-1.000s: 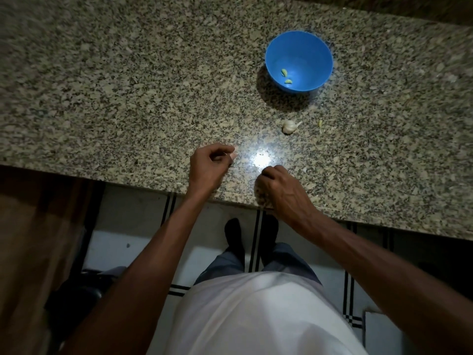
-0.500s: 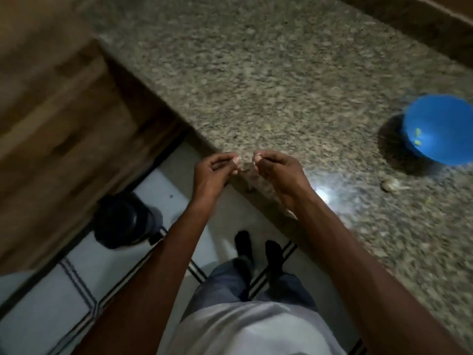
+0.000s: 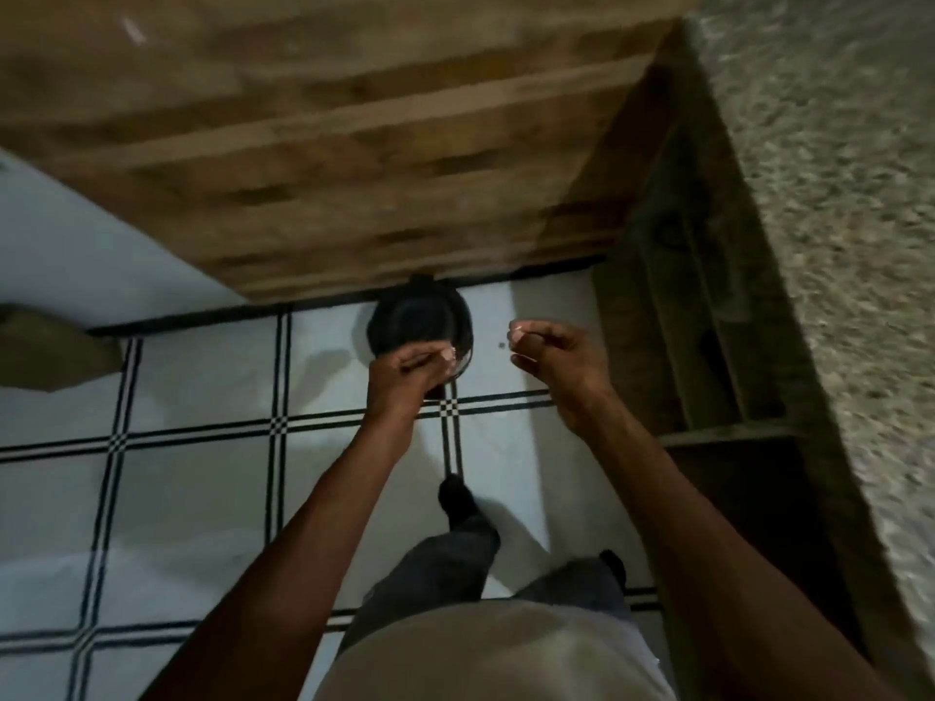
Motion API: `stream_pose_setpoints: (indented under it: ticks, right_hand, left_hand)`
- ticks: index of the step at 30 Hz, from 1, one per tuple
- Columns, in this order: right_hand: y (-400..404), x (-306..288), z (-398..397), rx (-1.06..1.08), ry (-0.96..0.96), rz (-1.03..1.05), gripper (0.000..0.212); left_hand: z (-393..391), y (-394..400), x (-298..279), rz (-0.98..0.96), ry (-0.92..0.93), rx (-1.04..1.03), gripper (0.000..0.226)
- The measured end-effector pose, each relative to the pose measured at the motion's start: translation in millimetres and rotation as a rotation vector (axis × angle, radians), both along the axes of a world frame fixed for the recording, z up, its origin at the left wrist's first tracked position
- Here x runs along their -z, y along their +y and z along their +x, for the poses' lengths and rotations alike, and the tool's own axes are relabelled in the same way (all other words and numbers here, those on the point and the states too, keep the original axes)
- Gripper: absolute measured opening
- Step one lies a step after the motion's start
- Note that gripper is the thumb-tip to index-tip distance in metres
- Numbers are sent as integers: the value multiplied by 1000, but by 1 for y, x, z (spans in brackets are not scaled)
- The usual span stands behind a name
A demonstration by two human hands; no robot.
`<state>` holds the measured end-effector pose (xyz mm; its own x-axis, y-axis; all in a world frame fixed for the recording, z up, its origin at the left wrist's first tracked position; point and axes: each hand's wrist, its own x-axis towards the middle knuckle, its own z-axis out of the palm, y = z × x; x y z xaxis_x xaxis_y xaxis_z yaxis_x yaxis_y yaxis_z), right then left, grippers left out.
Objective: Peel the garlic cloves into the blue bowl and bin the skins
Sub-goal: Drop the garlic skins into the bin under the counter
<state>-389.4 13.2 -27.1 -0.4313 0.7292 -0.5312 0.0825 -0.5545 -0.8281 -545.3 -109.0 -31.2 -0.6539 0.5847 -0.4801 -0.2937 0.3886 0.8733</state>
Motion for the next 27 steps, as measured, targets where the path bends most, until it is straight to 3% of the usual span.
stream_pose_setpoints:
  ticks: [11, 21, 27]
  right_hand:
    - [-46, 47, -139, -161, -112, -19, 9]
    - [-35, 100, -213, -230, -255, -66, 27]
    - [-22, 173, -254, -234, -280, -141, 4]
  left_hand:
    - [-130, -52, 43, -102, -21, -143, 24]
    - [-185, -45, 85, -130, -51, -187, 18]
    - [-211, -19, 170, -213, -130, -192, 12]
